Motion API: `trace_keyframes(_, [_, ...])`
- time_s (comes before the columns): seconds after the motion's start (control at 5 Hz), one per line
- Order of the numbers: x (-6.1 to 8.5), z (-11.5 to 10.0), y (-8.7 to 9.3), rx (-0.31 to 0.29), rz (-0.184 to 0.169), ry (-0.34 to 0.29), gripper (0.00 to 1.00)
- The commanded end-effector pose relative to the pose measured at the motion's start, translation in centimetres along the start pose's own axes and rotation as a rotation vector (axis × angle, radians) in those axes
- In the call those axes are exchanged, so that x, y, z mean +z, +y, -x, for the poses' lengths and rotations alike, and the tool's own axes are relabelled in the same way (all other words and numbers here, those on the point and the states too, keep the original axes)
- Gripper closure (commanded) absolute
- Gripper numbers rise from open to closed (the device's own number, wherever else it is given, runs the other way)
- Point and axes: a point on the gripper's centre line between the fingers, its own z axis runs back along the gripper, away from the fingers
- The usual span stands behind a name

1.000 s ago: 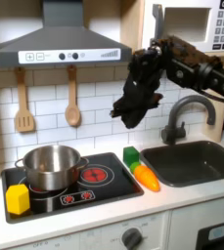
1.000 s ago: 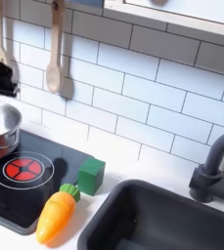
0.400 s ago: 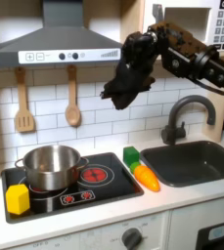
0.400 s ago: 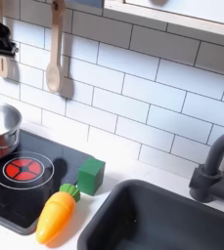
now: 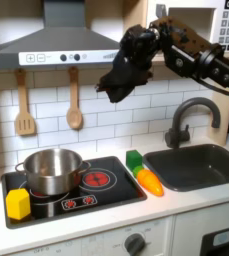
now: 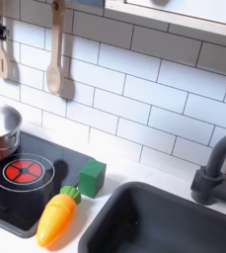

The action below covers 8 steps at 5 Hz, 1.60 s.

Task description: Push button

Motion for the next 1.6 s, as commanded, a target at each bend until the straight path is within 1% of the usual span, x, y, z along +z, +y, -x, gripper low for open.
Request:
trace_keyframes(0.0, [0.2, -1.5, 0.6, 0.004, 0.004, -0.049, 1.0])
trace_keyframes(0.2, [0.2, -2.2, 1.0, 0.017, 0.002, -0.066, 1.0])
trace_keyframes(0.6, [0.7, -4.0, 1.9, 0.011, -0.018, -0.117, 1.0])
trace_keyframes(1.0, [0.2, -4.9, 2.4, 0.017, -0.018, -0.146, 1.0])
trace_keyframes(1.2, [-0.1, -5.6, 2.5, 0.004, -0.019, -0.164, 1.0])
trace_keyframes(1.4, [-0.3, -6.3, 3.1, 0.015, -0.026, -0.169, 1.0])
